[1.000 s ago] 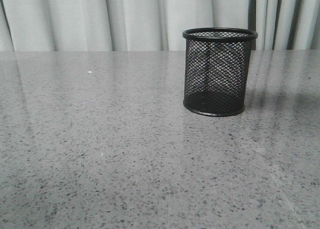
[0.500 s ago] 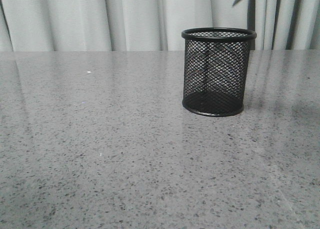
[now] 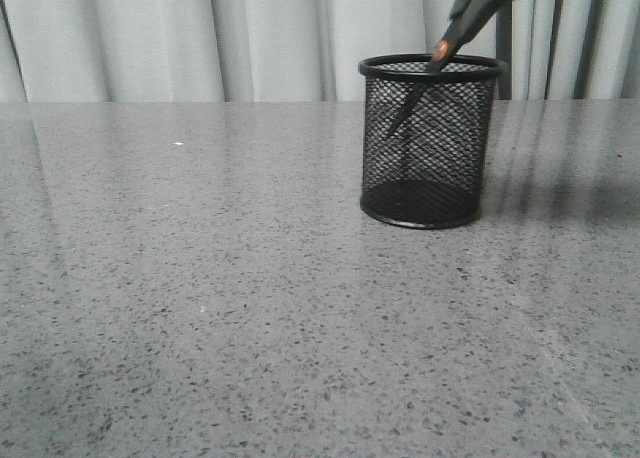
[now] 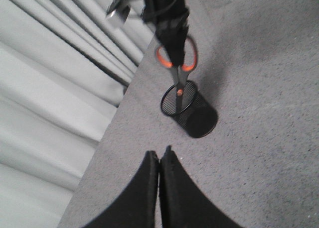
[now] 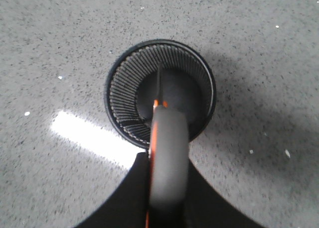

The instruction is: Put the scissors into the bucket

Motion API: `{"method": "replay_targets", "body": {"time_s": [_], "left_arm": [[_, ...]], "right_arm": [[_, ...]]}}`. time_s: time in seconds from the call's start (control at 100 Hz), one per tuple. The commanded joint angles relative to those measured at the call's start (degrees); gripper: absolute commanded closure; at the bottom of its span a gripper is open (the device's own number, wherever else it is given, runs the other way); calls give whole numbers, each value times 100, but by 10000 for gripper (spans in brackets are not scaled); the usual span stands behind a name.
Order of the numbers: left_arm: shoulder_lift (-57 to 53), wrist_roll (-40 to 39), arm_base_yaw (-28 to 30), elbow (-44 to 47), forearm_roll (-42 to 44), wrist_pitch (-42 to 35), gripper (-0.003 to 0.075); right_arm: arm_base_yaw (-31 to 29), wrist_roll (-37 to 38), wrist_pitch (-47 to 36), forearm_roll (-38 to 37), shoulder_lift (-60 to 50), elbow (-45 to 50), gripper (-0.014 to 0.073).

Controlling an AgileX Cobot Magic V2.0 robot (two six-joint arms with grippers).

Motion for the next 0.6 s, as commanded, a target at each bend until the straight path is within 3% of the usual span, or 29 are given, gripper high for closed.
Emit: {"method": "replay_targets", "body": {"time_s": [0.0, 0.16, 0.23, 0.35, 0.45, 0.59], "left_arm": [[54, -81, -19, -116, -386, -420, 741], [54, -81, -19, -116, -751, -404, 741], [54, -81, -19, -116, -831, -394, 741], [54, -81, -19, -103, -890, -394, 741], [54, -81, -19, 29, -890, -549, 741], [54, -109, -19, 492, -890, -1228, 741]], "right_arm": [[-30, -106, 277, -9, 180, -401, 658], [-30, -106, 277, -9, 503, -669, 619], [-30, -106, 267, -24, 556, -733, 531], [-30, -106, 267, -165, 557, -733, 302], [-30, -106, 154, -386, 557, -779, 176], [-30, -106, 196, -596, 530, -1414, 156]]}}
